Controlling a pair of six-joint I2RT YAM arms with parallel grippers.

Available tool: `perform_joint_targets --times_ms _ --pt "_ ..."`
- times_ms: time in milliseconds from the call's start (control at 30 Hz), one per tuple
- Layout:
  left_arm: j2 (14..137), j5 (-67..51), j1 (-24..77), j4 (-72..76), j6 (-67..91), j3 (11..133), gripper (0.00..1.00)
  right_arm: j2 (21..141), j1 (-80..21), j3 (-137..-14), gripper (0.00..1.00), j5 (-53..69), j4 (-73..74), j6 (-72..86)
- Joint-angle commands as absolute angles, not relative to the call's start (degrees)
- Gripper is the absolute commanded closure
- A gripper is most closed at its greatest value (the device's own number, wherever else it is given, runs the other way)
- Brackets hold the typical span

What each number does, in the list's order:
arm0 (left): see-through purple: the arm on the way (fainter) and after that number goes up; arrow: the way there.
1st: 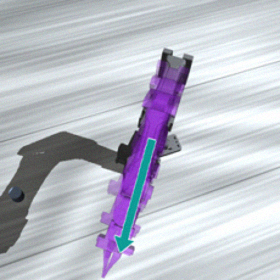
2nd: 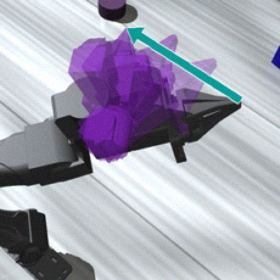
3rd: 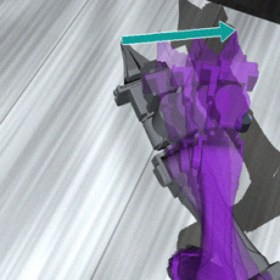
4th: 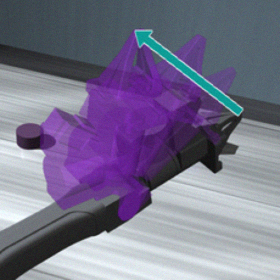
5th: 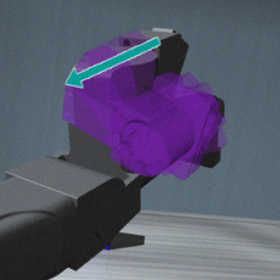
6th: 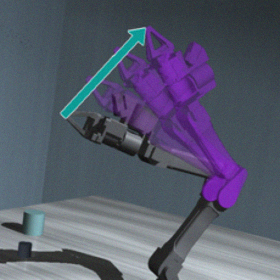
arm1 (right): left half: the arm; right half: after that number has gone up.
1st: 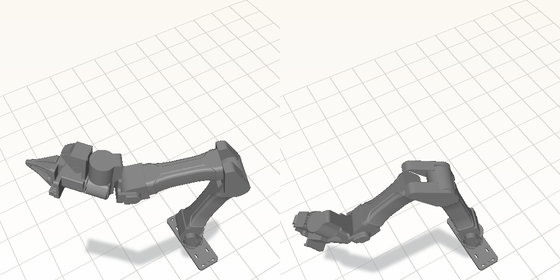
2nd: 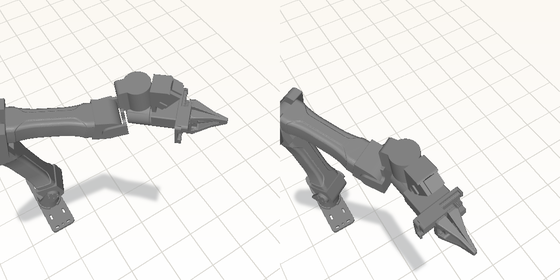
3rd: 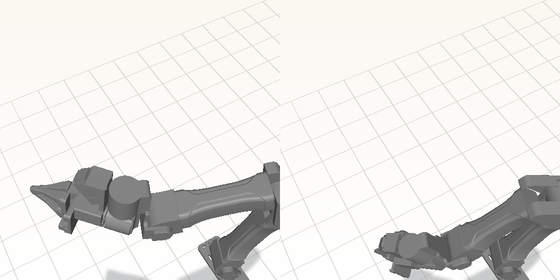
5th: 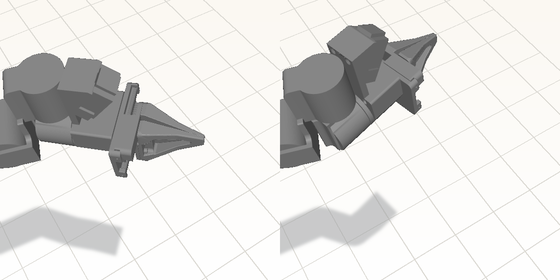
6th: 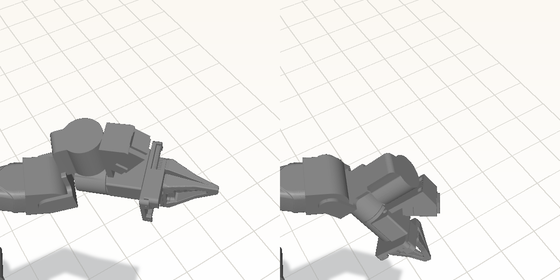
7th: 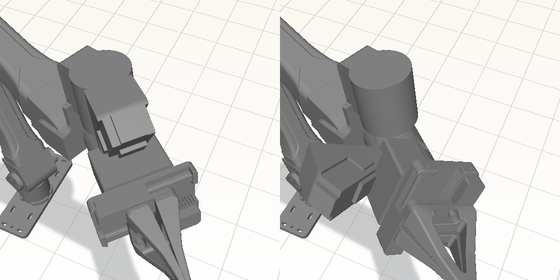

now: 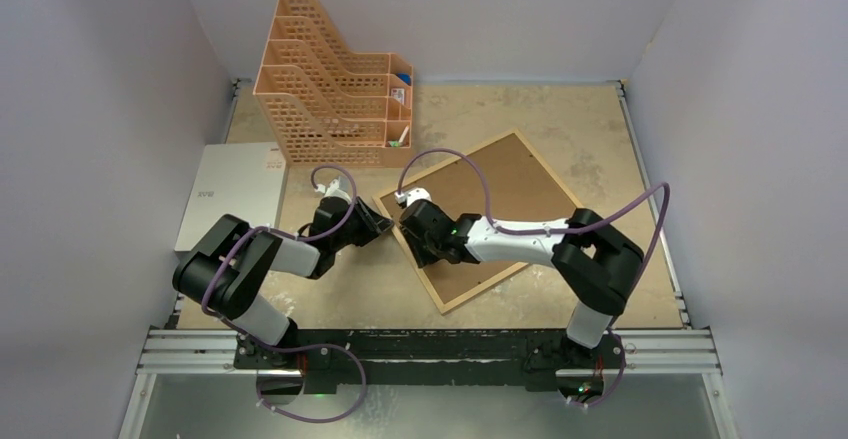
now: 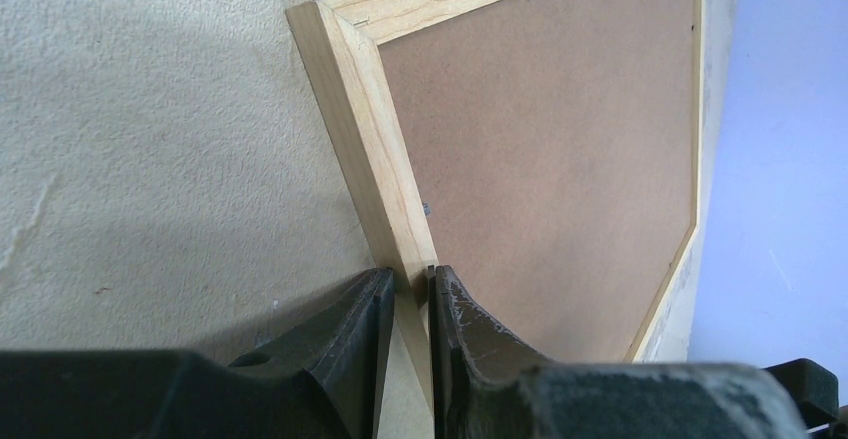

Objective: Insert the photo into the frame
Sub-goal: Install the photo frame at the center of the board.

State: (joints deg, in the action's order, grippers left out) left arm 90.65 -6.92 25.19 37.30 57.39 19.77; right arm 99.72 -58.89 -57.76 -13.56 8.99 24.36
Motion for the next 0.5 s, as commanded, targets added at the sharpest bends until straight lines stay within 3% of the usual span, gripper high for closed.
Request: perform_joint_targets --times_ms 0,467 --pt "93.9 -3.3 25.4 18.2 51.7 15.6 0.75 98.4 -58.3 -57.3 0.57 -8.1 21.0 27.9" --pt "94.8 -4.1 25.4 20.7 51.7 14.8 0.75 98.9 -57.4 -57.1 0.50 -7.4 22.8 28.6"
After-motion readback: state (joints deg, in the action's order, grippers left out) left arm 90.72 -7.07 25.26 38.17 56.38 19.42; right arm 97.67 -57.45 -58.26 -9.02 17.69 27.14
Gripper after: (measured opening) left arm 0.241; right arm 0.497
